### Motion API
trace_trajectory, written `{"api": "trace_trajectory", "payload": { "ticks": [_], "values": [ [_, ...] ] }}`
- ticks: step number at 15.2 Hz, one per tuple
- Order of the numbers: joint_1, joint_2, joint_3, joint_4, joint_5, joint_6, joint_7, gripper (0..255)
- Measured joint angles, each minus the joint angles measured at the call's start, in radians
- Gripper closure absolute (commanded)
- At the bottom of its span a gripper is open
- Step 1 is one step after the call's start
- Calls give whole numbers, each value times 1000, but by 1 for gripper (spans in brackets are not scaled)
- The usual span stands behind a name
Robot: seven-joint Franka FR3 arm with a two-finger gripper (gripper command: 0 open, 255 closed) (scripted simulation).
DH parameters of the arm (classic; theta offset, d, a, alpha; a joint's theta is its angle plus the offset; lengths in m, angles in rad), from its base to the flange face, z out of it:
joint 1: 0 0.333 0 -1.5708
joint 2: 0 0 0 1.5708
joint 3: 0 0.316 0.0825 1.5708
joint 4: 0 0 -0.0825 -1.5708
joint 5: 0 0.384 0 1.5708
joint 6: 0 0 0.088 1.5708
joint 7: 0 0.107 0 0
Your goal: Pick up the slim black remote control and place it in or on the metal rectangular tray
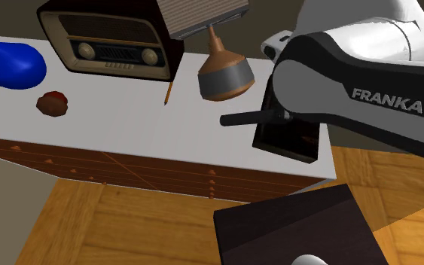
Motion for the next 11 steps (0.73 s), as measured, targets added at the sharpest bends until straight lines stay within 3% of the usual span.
{"api": "trace_trajectory", "payload": {
  "ticks": [11],
  "values": [
    [-108,81,-195,75,-22,20,-290,255]
  ]
}}
